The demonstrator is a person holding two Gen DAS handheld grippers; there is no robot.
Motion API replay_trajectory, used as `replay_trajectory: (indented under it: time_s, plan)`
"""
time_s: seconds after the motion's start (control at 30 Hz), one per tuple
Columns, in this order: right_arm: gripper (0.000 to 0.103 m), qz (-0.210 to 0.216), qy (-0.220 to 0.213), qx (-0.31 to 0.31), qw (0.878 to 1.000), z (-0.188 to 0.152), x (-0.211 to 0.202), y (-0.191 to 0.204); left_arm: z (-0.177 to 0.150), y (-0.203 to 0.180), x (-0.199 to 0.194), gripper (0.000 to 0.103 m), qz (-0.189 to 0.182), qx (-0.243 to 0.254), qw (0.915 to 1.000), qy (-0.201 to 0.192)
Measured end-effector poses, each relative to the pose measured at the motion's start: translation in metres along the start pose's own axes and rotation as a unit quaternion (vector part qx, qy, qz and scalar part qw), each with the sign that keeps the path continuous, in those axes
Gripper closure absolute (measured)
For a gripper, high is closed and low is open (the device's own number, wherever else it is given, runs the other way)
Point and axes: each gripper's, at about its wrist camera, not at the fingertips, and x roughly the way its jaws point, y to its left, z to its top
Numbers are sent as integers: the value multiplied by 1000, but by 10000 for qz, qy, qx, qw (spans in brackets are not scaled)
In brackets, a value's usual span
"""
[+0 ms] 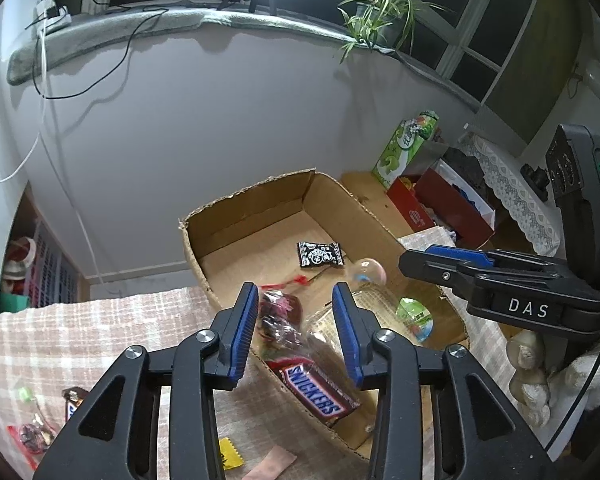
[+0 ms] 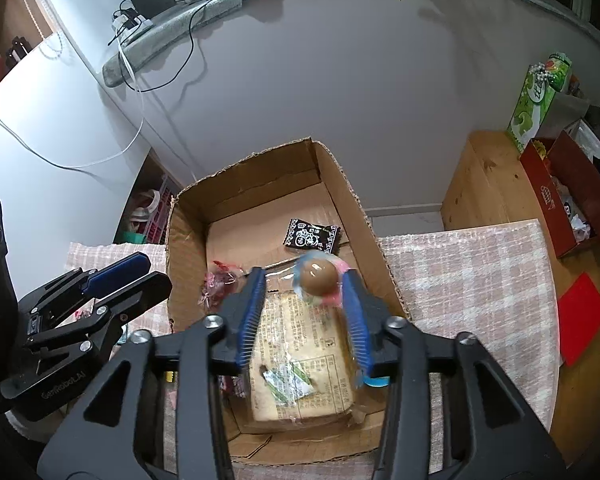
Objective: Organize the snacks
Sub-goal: 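Carry both candies over the box and open both grippers to release them, then withdraw both grippers from the box back over the snacks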
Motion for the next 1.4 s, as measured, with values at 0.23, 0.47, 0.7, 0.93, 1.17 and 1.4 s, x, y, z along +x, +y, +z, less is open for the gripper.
replay_trajectory:
  time_s: [0.23,0.47,0.7,0.93,1.17,1.4]
  plan:
    - [59,15,-31,-14,10000,-1,-4,3,-1,-3,-9,66,36,71,9999,-99]
    - [59,126,-112,-77,9998,-5,-17,16,-7,-2,-28,66,130,133,9995,-273]
    - [59,349,-139,-153,9992,-15,-28,35,-19,8,-48,66,247,98,9989,-389]
    - [59,684,-41,-288,9972,-33,-31,64,-43,48,-74,66,525,-285,9973,-415]
    - [59,1078,231,-570,9923,-57,-22,102,-82,108,-105,66,1005,-907,9902,-338]
    - [58,1271,764,-1082,9830,-92,8,149,-124,153,-121,66,1352,-1441,9802,-144]
